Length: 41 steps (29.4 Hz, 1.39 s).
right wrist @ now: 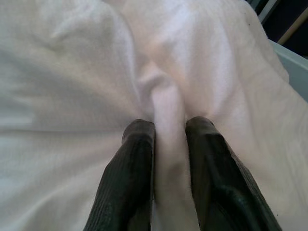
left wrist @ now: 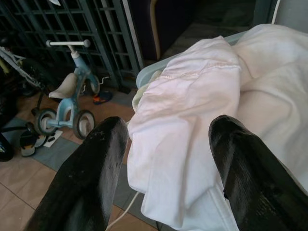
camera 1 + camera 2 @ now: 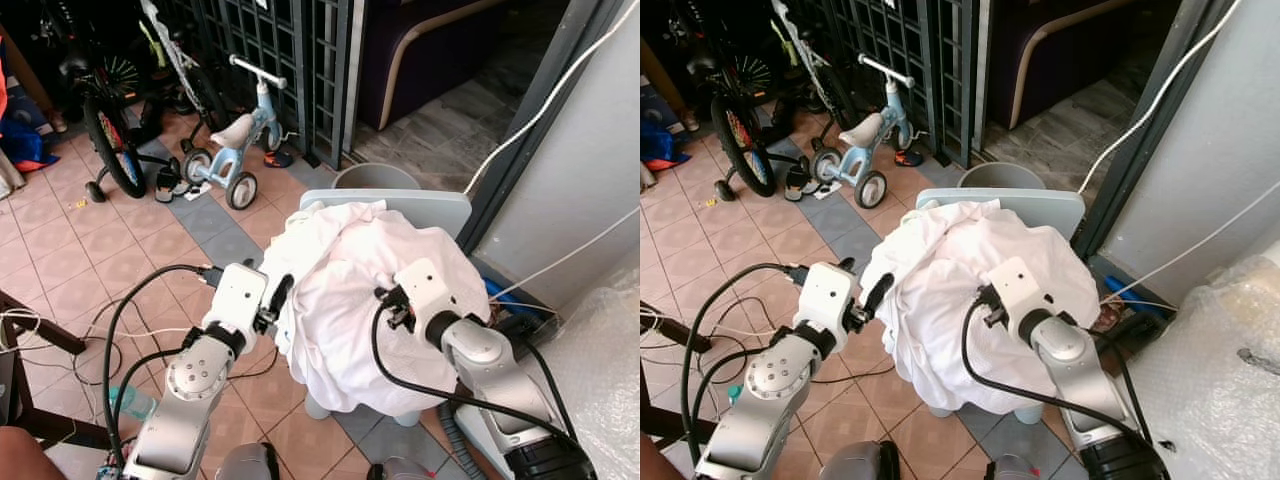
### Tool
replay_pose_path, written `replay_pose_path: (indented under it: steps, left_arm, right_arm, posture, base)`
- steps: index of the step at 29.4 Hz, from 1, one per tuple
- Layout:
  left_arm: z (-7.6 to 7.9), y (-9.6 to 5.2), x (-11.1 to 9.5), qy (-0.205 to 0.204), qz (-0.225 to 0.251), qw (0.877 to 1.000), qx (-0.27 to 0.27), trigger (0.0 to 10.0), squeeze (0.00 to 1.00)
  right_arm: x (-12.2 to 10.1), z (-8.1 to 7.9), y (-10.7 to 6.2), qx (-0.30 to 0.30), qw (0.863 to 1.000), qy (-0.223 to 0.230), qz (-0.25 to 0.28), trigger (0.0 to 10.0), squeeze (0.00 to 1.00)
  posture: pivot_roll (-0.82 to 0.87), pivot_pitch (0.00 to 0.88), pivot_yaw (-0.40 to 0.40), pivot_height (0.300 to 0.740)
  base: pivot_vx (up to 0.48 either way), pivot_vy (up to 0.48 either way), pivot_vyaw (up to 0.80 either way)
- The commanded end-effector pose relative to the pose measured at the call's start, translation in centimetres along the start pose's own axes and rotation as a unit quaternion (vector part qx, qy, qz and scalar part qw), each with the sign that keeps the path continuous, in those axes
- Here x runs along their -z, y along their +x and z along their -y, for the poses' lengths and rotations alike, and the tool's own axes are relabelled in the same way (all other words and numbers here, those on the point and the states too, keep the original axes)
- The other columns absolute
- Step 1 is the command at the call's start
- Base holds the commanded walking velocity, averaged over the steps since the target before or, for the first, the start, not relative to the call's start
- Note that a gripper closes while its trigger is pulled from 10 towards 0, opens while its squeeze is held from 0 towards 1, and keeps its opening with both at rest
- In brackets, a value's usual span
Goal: Clothes washing
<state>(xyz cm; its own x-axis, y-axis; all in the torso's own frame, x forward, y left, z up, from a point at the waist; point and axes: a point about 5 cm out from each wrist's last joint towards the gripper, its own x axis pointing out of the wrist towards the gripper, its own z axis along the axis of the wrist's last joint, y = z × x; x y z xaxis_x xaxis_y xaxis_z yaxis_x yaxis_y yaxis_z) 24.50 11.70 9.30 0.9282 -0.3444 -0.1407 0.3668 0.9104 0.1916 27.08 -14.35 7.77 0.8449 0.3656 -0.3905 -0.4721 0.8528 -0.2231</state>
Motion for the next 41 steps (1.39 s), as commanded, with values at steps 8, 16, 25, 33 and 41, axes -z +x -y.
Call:
replay_pose_path:
  steps: [8,16,25,33,41]
  left_arm:
    - [0.0,0.0,0.0,0.002,0.000,1.000,-0.005,10.0,0.00]
    - [0.1,0.0,0.1,-0.001,-0.001,1.000,-0.010,10.0,0.00]
    - [0.5,0.7,-0.2,-0.005,0.006,1.000,-0.008,10.0,0.00]
    - [0.5,1.0,-0.3,-0.007,0.010,1.000,-0.016,10.0,0.00]
    - [1.2,1.4,-0.3,-0.013,0.015,1.000,-0.012,10.0,0.00]
  right_arm:
    - [-1.6,2.3,0.8,0.062,0.996,0.061,0.025,0.0,0.00]
    - [-3.2,4.0,1.7,0.100,0.988,0.102,0.053,0.0,0.00]
    - [-15.0,8.4,3.3,0.164,0.948,0.097,0.257,0.0,0.00]
    - [-22.8,11.1,1.1,0.185,0.899,0.079,0.388,0.0,0.00]
    - [-22.9,11.9,0.8,0.194,0.893,0.055,0.403,0.0,0.00]
  posture:
    - [0.03,0.079,0.032,0.740]
    - [0.03,0.076,0.024,0.740]
    - [0.03,0.058,0.013,0.740]
    - [0.02,0.046,0.002,0.740]
    - [0.02,0.034,-0.003,0.740]
  base:
    - [0.000,0.000,0.00]
    - [0.000,0.000,0.00]
    - [0.000,0.000,0.00]
    - [0.000,0.000,0.00]
    - [0.000,0.000,0.00]
